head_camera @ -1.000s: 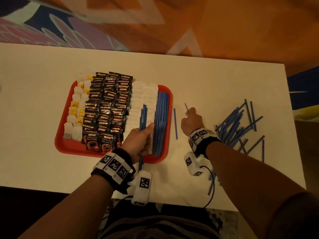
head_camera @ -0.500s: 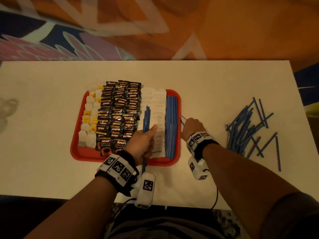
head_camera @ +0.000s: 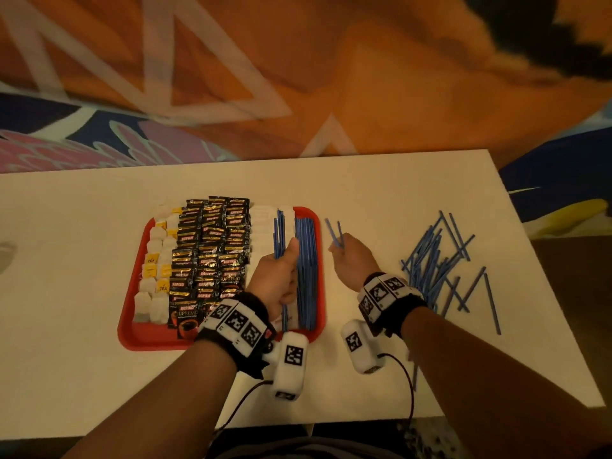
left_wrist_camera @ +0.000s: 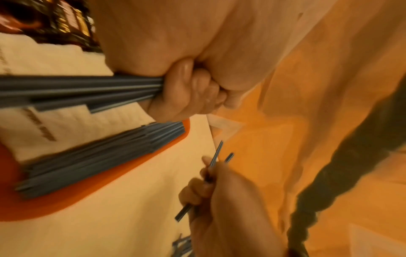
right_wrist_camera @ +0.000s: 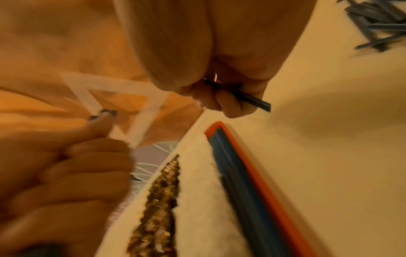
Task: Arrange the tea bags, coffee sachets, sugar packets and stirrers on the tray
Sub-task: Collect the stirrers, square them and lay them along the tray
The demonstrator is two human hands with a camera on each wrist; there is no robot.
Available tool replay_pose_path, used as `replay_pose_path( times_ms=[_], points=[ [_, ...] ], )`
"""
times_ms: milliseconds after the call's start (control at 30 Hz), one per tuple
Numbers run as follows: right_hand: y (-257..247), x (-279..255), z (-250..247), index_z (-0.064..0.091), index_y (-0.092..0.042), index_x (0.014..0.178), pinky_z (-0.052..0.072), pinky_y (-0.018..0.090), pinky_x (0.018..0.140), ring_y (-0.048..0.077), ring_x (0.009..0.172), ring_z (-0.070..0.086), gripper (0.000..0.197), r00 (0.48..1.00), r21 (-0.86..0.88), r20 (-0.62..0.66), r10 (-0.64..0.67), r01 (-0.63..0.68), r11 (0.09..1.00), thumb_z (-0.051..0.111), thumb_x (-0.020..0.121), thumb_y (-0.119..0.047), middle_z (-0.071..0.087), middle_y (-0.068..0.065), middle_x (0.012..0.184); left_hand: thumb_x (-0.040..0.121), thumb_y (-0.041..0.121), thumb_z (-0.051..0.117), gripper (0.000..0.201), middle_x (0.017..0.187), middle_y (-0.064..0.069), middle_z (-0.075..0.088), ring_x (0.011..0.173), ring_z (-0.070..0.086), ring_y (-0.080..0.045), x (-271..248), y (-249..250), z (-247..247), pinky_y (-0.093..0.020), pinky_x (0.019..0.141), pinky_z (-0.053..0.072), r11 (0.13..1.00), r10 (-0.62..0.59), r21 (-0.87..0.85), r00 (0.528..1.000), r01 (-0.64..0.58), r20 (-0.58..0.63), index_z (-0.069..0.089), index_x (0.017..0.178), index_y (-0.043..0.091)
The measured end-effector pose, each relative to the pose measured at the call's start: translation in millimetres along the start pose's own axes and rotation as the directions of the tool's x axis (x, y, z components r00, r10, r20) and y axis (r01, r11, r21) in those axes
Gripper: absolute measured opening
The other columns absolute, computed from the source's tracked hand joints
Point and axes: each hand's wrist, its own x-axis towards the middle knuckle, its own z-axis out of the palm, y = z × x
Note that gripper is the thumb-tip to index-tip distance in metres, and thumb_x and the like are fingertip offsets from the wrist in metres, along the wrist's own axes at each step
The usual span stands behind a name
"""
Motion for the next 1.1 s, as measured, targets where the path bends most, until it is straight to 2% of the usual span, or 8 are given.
replay_pose_path(
  times_ms=[100, 200, 300, 433, 533, 733, 1000, 1100],
  points=[
    [-37.7, -12.6, -19.2, 0.063, -0.015, 0.096, 0.041, 0.033, 0.068, 0.012, 0.070, 0.049, 0.028, 0.999, 0.238, 0.006, -0.047, 0.044, 0.970, 0.037, 0.100, -0.024, 0.054, -0.006, 0.080, 0.092, 0.060, 0.057, 0.048, 0.051, 0.005, 0.029, 0.041, 0.024, -0.011, -9.3, 22.8, 20.9, -0.021, 0.039, 0.019, 0.995, 0.102, -0.001, 0.994, -0.102, 0.040, 0.044, 0.071, 0.019],
    [-72.8, -22.7, -42.7, 0.069, -0.025, 0.098, 0.033, 0.023, 0.066, 0.001, 0.067, 0.041, 0.036, 0.998, 0.457, -0.027, -0.056, 0.062, 0.887, 0.037, 0.091, -0.039, 0.049, -0.017, 0.077, 0.089, 0.064, 0.058, 0.051, 0.052, 0.001, 0.034, 0.043, 0.029, -0.016, -22.4, 50.2, 41.5, -0.025, 0.043, 0.023, 0.976, 0.219, 0.008, 0.974, -0.220, 0.059, 0.056, 0.085, 0.013],
    [-104.1, -34.4, -75.4, 0.070, -0.025, 0.098, 0.037, 0.030, 0.072, 0.002, 0.067, 0.044, 0.033, 0.987, 0.432, -0.088, -0.135, 0.160, 0.888, 0.037, 0.098, -0.029, 0.066, -0.008, 0.087, 0.094, 0.055, 0.056, 0.046, 0.049, 0.002, 0.033, 0.044, 0.026, -0.016, -38.7, 80.5, 57.2, -0.027, 0.044, 0.023, 0.935, 0.355, -0.048, 0.930, -0.351, 0.096, 0.053, 0.087, 0.010],
    [-142.9, -47.2, -120.4, 0.070, -0.024, 0.104, 0.039, 0.028, 0.074, 0.004, 0.075, 0.044, 0.027, 0.950, 0.388, -0.160, -0.267, 0.309, 0.868, 0.043, 0.102, -0.019, 0.055, -0.013, 0.083, 0.098, 0.054, 0.050, 0.048, 0.050, 0.004, 0.027, 0.043, 0.022, -0.014, -67.1, 134.3, 71.8, -0.028, 0.046, 0.022, 0.869, 0.494, -0.126, 0.857, -0.479, 0.151, 0.050, 0.064, 0.020],
    [-176.5, -52.4, -155.6, 0.062, -0.022, 0.096, 0.051, 0.034, 0.070, 0.017, 0.079, 0.060, 0.013, 0.920, 0.396, -0.280, -0.275, 0.371, 0.840, 0.056, 0.094, -0.011, 0.065, 0.003, 0.096, 0.102, 0.050, 0.046, 0.042, 0.051, 0.006, 0.032, 0.042, 0.025, -0.010, -89.7, 182.4, 83.9, -0.026, 0.044, 0.023, 0.811, 0.584, -0.150, 0.796, -0.565, 0.158, 0.055, 0.078, 0.016],
    [-258.2, -83.1, -231.8, 0.053, -0.019, 0.080, 0.060, 0.046, 0.074, 0.023, 0.076, 0.069, 0.023, 0.801, 0.292, -0.426, -0.421, 0.562, 0.774, 0.070, 0.081, -0.004, 0.070, 0.007, 0.080, 0.105, 0.041, 0.044, 0.031, 0.058, 0.001, 0.036, 0.042, 0.029, -0.009, -140.2, 277.1, 100.2, -0.021, 0.037, 0.025, 0.655, 0.755, -0.160, 0.650, -0.739, 0.087, 0.050, 0.090, 0.014],
    [-340.8, -142.8, -303.2, 0.058, -0.016, 0.090, 0.055, 0.025, 0.078, 0.008, 0.081, 0.065, 0.019, 0.634, 0.110, -0.448, -0.630, 0.739, 0.664, 0.075, 0.082, -0.015, 0.069, -0.002, 0.089, 0.104, 0.039, 0.047, 0.034, 0.062, 0.003, 0.049, 0.051, 0.046, -0.014, -222.4, 379.5, 93.9, -0.028, 0.054, 0.038, 0.442, 0.884, -0.178, 0.461, -0.879, -0.083, 0.052, 0.077, 0.019],
    [-354.7, -159.5, -316.4, 0.058, -0.018, 0.103, 0.054, 0.033, 0.084, 0.017, 0.097, 0.061, 0.015, 0.729, 0.210, -0.353, -0.587, 0.673, 0.709, 0.063, 0.090, -0.013, 0.063, 0.003, 0.105, 0.105, 0.038, 0.046, 0.042, 0.056, 0.002, 0.048, 0.041, 0.042, -0.013, -253.5, 407.9, 83.9, -0.029, 0.049, 0.032, 0.365, 0.917, -0.220, 0.390, -0.905, -0.084, 0.049, 0.067, 0.020]
  ],
)
